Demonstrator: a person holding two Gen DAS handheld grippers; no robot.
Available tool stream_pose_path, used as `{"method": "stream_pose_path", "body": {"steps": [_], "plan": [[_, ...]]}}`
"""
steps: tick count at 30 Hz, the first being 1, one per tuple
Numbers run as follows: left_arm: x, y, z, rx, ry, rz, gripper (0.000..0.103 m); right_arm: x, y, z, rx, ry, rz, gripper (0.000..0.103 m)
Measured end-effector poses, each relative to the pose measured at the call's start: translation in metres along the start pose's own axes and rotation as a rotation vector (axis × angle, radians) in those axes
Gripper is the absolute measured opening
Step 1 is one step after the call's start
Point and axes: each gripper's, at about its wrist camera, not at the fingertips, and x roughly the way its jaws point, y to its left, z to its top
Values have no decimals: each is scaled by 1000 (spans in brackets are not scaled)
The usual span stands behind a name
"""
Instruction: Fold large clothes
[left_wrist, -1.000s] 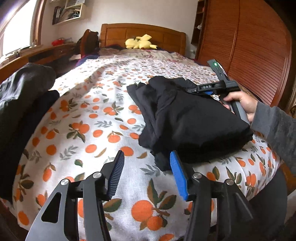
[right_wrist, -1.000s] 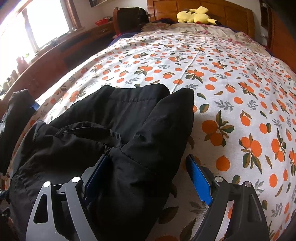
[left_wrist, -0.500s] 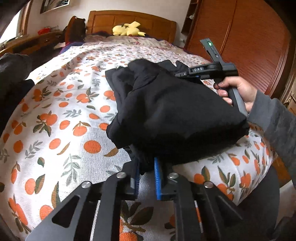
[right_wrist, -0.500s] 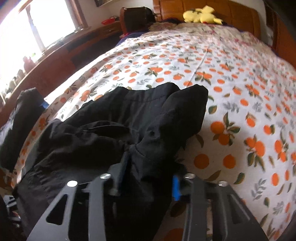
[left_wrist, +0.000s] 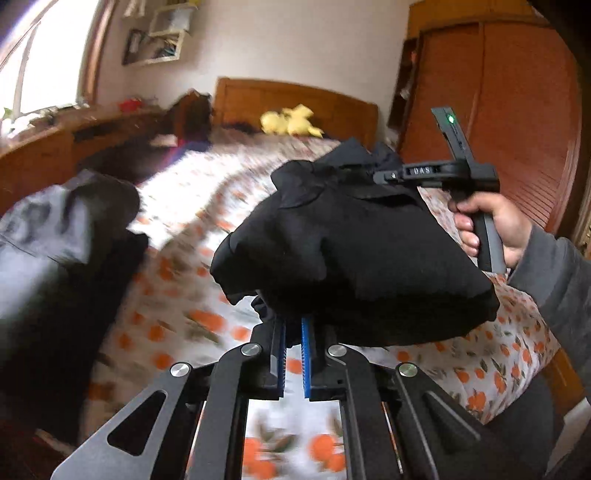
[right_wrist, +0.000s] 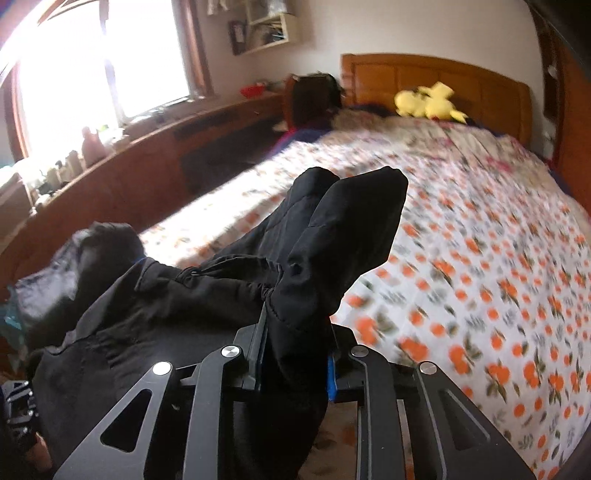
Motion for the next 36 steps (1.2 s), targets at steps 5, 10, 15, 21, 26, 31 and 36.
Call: {"method": "stream_pose_path", "body": {"steps": [5, 10, 15, 21, 26, 31, 36], "plan": [[-56, 59, 31, -16, -73, 117, 6, 11, 71, 42, -42, -33, 69, 21], [-107, 119, 57, -45, -112, 248, 6, 29, 158, 81, -88, -55, 165, 21], [-148, 177, 72, -76, -118, 387, 6, 54, 228, 104, -119, -55, 248, 21], [-188, 241, 72, -133, -112, 526, 6, 86, 309, 113, -160, -29, 333, 21], [-205, 287, 51, -197, -71, 586, 6, 110, 352, 95, -207, 9, 348, 23], [-198, 310, 16, -251, -2, 608, 9, 141, 374, 58, -323, 89, 236, 28], [-216, 313, 3, -275, -13, 641, 21, 134, 364, 52, -322, 85, 225, 40]]}}
